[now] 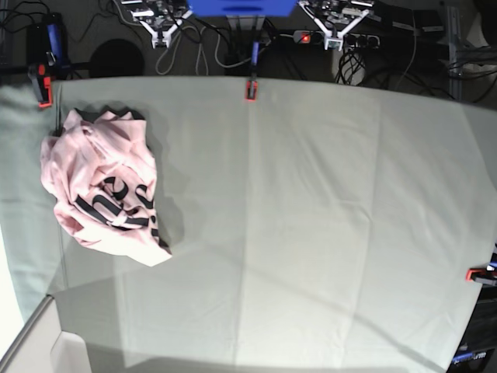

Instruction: Layout the t-shirt on the table in an organized manner, then fold the t-shirt properly

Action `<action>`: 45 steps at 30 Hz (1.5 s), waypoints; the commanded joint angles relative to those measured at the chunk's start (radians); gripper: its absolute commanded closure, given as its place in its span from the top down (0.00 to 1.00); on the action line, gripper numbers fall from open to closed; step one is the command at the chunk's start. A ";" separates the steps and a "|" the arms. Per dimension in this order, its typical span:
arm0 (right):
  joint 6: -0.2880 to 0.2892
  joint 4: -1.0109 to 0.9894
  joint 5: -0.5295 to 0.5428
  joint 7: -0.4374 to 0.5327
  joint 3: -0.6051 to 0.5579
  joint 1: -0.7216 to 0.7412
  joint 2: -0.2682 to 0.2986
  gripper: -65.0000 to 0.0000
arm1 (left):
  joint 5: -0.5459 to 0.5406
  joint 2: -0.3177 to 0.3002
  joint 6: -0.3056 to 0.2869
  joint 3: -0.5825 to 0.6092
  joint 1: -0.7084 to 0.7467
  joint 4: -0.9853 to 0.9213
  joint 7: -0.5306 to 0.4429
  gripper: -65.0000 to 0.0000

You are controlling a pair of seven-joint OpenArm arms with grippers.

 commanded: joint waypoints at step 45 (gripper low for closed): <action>0.006 1.535 0.004 -0.003 0.054 -0.911 0.103 0.00 | -0.025 -0.147 0.007 -0.135 0.979 1.735 0.063 0.00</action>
